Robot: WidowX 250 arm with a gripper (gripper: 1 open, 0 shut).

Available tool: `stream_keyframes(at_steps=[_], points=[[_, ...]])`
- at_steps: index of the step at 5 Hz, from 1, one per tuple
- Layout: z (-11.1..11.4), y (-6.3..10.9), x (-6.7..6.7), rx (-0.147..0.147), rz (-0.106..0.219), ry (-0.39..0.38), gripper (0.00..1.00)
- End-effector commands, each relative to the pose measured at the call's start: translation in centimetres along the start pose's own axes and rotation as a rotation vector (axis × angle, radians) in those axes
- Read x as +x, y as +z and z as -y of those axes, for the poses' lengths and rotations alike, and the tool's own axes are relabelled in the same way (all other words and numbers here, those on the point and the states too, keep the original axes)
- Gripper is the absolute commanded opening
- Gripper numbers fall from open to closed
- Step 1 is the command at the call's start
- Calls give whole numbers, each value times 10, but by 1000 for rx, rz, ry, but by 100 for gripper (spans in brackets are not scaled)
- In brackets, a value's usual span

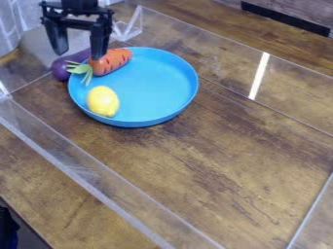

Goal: Put the lemon on the blue tray

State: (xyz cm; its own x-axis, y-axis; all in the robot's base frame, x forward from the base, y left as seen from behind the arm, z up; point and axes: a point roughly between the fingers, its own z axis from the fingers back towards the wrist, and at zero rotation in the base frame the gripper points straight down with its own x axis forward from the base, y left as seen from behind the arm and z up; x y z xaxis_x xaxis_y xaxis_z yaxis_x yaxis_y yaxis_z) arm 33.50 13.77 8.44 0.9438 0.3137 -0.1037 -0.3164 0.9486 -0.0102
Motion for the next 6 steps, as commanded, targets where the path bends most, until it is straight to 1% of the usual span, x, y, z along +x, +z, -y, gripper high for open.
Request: stream_keyframes(at_steps=[1,2,3,4,6], points=[[-8,35,4,5,86,-24,100],[-9,30,8,9,77,-139,100],[-9,21,13,15,67,-245,100],[-4,12,20,13,66,-294,100],[6,4,31,9,59,-365,100]])
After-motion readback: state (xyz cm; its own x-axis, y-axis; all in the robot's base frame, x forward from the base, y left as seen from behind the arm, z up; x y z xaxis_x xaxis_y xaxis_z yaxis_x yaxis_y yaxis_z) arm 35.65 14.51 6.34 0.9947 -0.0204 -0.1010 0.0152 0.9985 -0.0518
